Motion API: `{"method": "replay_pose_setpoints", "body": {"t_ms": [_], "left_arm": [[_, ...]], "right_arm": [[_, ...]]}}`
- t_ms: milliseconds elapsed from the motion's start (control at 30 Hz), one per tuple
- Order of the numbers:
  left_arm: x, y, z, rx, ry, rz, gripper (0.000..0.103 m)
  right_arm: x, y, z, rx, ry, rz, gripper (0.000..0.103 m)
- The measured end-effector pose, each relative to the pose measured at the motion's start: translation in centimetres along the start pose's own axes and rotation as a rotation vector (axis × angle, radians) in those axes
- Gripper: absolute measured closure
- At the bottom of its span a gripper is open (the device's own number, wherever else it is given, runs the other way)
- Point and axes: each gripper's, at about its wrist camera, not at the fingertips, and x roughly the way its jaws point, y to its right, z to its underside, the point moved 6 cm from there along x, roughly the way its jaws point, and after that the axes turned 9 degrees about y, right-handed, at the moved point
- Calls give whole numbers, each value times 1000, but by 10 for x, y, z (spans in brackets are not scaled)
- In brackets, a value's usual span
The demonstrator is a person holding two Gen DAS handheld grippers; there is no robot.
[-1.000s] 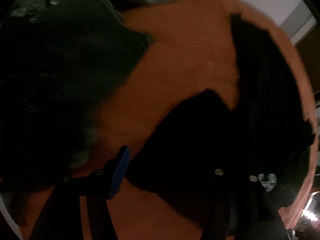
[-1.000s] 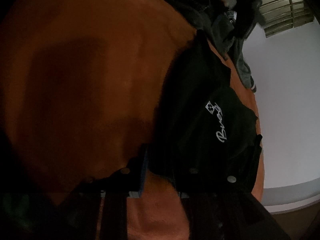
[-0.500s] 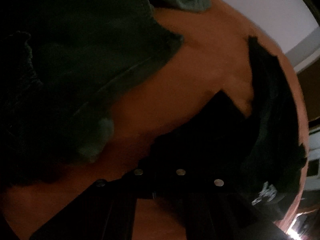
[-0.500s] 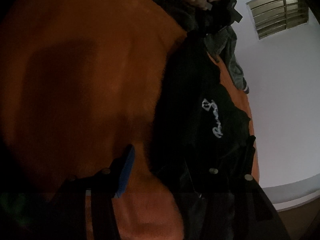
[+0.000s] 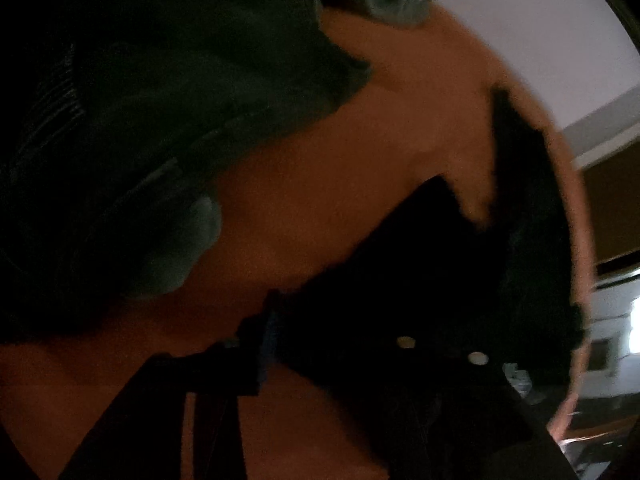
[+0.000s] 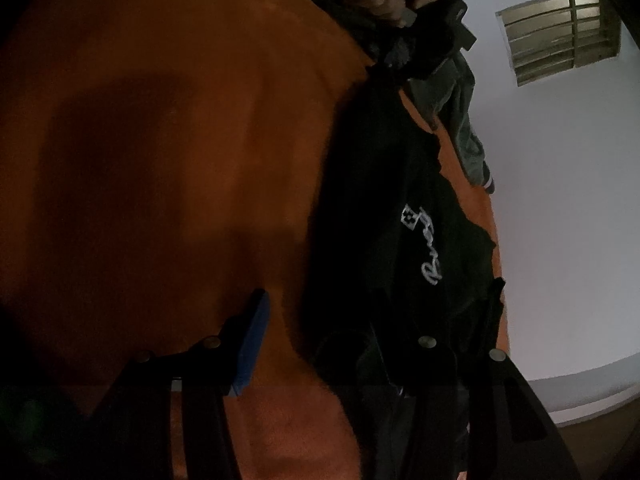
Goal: Fold clothes
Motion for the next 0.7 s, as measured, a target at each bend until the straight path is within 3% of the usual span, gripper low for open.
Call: {"method": "replay_pose_setpoints", "body": {"t_ms": [100,167,233,333,400,533,667,700], "left_arm": [[-20,-4,4,-62,32,59,46],[-15,-5,10,-97,17,65,44],[-3,-10,17,-155,-23,67,44],[10,-23,22,-216,-49,74,44],[14,-30,33,-233,-60,61,44],[13,-29,36,-237,-62,59,26],[18,-17,32,-193,-34,16,28],[20,-14,31,-177,-17,3,46]], "right_arm": [[-1,5,-4,2,17,22,53],[-2,10,-6,9,28,38,57],[-3,15,-8,16,40,53,72],[10,16,-1,24,-9,38,79],[19,16,7,38,-49,19,91],[18,24,13,110,-57,-10,95],[16,32,19,181,-65,-40,95],[16,34,20,199,-68,-48,95]]}}
